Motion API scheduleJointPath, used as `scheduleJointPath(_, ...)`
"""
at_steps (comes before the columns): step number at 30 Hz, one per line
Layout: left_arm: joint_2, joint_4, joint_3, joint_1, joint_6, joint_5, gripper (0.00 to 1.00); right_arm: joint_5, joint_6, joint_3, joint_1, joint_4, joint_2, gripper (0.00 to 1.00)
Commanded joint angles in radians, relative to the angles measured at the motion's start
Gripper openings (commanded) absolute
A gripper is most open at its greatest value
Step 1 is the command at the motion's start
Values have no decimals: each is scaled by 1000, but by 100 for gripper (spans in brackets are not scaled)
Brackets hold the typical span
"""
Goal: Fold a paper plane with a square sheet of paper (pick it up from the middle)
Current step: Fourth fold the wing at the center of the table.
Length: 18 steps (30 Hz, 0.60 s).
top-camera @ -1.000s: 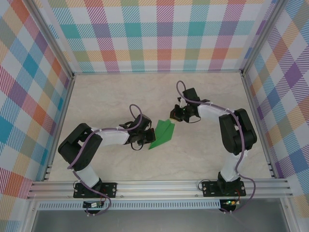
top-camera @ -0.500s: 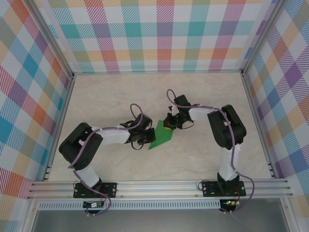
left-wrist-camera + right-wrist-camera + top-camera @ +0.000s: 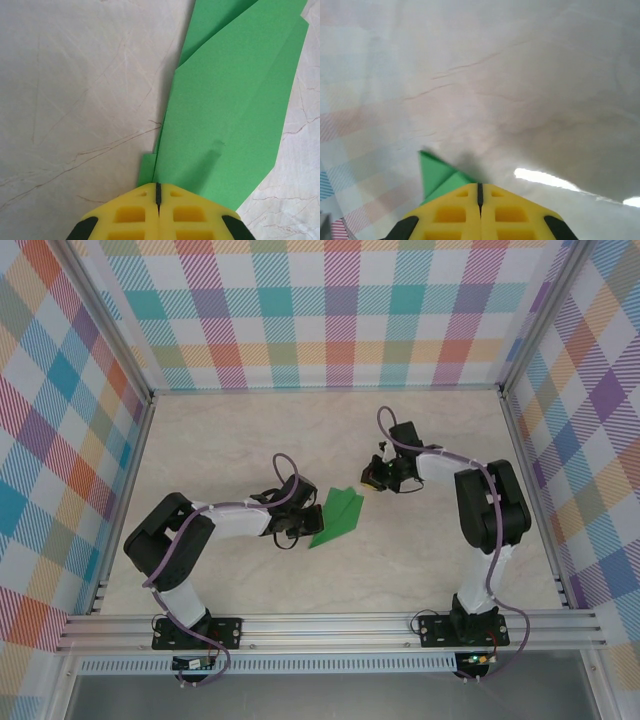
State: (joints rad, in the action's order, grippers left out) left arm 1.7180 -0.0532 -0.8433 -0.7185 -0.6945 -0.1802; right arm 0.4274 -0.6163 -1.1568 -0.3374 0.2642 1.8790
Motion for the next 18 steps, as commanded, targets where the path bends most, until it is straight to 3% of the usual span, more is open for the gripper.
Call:
scheduleJointPath(1, 48, -119, 12, -15, 54, 25, 0, 32, -7, 33, -77, 4, -60, 5)
scheduleJointPath(8, 34, -103, 12, -15, 64, 24, 0, 126, -102, 90, -189, -84, -21, 5)
scheduleJointPath(18, 8, -104, -21, -16, 60, 13, 0, 108, -135, 138, -206, -120, 74, 5)
